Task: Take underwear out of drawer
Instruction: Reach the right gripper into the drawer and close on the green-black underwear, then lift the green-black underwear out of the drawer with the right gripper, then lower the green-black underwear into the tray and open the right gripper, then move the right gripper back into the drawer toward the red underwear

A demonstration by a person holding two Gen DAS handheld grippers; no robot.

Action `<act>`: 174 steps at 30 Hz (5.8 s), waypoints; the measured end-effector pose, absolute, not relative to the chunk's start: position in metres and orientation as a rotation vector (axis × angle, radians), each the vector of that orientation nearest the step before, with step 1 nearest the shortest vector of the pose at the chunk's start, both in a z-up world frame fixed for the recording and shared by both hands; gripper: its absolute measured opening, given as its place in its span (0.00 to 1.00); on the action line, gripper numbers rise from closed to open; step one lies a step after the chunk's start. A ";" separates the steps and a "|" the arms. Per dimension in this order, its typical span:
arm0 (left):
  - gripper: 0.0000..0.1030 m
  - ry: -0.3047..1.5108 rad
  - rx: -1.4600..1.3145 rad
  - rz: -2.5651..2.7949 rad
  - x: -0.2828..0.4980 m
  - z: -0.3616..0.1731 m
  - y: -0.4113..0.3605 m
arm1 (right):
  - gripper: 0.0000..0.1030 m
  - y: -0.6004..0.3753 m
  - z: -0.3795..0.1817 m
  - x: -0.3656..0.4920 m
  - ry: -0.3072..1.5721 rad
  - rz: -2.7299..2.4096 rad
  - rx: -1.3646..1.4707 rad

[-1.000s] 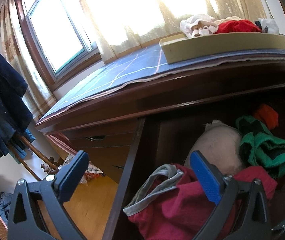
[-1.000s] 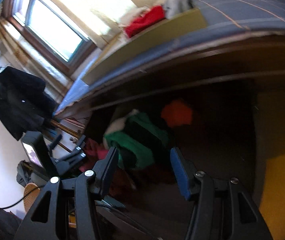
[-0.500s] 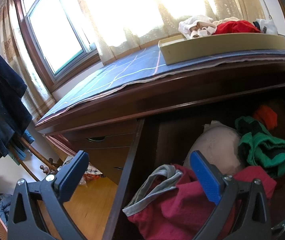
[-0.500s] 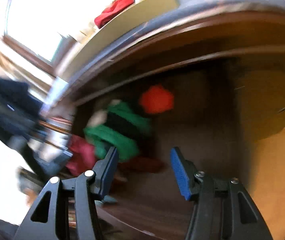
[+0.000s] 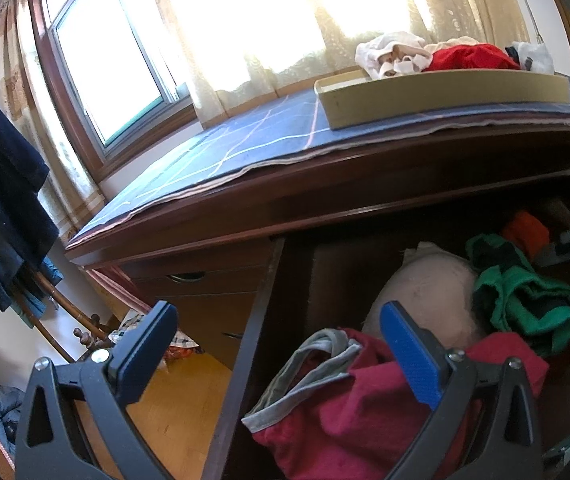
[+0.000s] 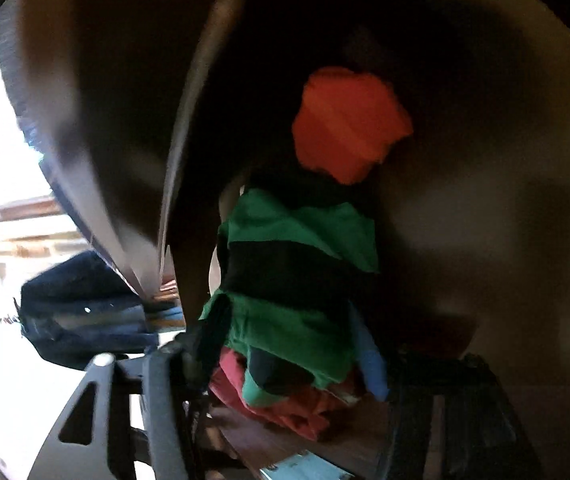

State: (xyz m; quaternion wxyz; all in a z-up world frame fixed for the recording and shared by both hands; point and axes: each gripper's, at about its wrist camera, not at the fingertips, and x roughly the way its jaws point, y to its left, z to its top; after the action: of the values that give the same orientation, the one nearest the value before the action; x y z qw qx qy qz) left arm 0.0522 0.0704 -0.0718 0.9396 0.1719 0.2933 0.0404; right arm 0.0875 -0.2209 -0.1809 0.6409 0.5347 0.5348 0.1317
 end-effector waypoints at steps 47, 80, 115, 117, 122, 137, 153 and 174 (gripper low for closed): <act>1.00 0.588 0.358 0.096 0.052 -0.072 0.067 | 0.24 -0.227 -0.084 0.039 0.999 0.350 0.718; 1.00 0.587 0.361 0.093 0.051 -0.071 0.067 | 0.23 -0.213 0.059 0.094 0.541 0.563 0.498; 1.00 0.583 0.360 0.084 0.051 -0.072 0.068 | 0.21 -0.181 -0.010 0.220 0.689 0.326 0.222; 1.00 0.581 0.363 0.086 0.051 -0.072 0.067 | 0.22 -0.181 -0.011 0.217 0.673 0.324 0.226; 1.00 0.574 0.366 0.091 0.051 -0.072 0.067 | 0.34 -0.184 -0.010 0.205 0.643 0.356 0.243; 1.00 0.581 0.360 0.109 0.052 -0.071 0.067 | 0.65 -0.209 0.017 0.091 0.523 0.393 0.354; 1.00 0.573 0.364 0.123 0.049 -0.072 0.068 | 0.65 -0.235 -0.034 0.024 0.736 0.328 0.465; 1.00 0.573 0.336 0.119 0.047 -0.069 0.074 | 0.65 -0.259 -0.075 0.008 0.983 0.186 0.587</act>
State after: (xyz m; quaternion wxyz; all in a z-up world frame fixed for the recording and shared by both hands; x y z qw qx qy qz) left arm 0.0467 0.0741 -0.0691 0.9435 0.1651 0.2812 0.0586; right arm 0.0080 -0.2586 -0.0751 0.8364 0.2775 0.4644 0.0881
